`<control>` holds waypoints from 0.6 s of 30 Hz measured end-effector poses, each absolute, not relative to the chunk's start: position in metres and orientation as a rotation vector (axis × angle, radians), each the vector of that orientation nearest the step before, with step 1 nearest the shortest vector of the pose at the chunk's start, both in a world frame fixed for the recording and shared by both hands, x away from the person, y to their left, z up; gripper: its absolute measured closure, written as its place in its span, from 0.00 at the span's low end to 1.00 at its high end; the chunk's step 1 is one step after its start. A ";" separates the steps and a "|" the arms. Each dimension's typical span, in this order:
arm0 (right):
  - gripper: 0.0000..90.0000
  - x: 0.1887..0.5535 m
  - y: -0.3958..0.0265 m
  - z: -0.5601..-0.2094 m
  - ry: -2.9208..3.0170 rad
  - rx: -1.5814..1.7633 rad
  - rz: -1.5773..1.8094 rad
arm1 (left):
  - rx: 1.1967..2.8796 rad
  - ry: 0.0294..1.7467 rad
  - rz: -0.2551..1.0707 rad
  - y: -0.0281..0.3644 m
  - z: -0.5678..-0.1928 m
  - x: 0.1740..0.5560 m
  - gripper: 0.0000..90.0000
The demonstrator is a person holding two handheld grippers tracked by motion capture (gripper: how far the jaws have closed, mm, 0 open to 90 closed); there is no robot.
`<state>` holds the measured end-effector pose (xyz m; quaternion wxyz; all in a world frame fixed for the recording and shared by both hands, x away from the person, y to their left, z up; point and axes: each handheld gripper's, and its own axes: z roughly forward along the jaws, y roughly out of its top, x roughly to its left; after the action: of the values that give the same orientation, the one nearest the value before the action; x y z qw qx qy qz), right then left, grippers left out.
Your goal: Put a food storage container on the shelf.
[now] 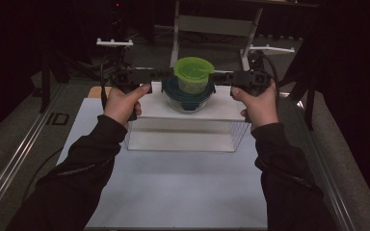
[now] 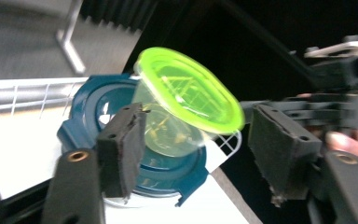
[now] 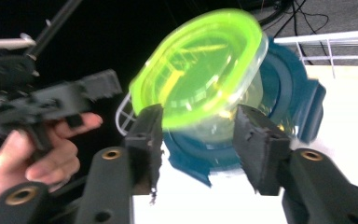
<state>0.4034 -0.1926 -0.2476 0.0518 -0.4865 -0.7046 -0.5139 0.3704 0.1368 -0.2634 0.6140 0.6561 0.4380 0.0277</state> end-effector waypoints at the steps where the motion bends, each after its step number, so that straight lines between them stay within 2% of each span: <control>1: 0.64 0.403 -0.193 -0.248 -2.143 -1.480 -1.563 | 1.512 1.010 0.064 0.137 -0.263 0.370 0.35; 2: 0.72 0.401 -0.191 -0.254 -2.177 -1.472 -1.529 | 1.502 0.961 0.071 0.139 -0.270 0.360 0.35; 3: 0.72 0.401 -0.191 -0.254 -2.177 -1.472 -1.529 | 1.502 0.961 0.071 0.139 -0.270 0.360 0.33; 4: 0.76 0.400 -0.190 -0.257 -2.199 -1.484 -1.513 | 1.508 0.918 0.069 0.139 -0.277 0.353 0.33; 5: 0.84 0.400 -0.190 -0.261 -2.205 -1.503 -1.509 | 1.505 0.900 0.067 0.140 -0.280 0.349 0.27; 7: 0.94 0.401 -0.188 -0.266 -2.227 -1.515 -1.481 | 1.498 0.879 0.102 0.139 -0.290 0.340 0.25; 9: 0.99 0.402 -0.186 -0.270 -2.229 -1.537 -1.468 | 1.471 0.855 0.134 0.138 -0.300 0.332 0.17; 15: 1.00 0.409 -0.177 -0.278 -2.212 -1.567 -1.457 | 1.434 0.837 0.184 0.133 -0.326 0.314 0.01; 18: 1.00 0.413 -0.174 -0.280 -2.199 -1.577 -1.449 | 1.468 0.840 0.173 0.130 -0.340 0.308 0.01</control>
<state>0.4135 -0.1744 -0.2802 0.0362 -0.5134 -0.7160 -0.4717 0.3077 0.1301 -0.3402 0.6600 0.6487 0.3711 0.0766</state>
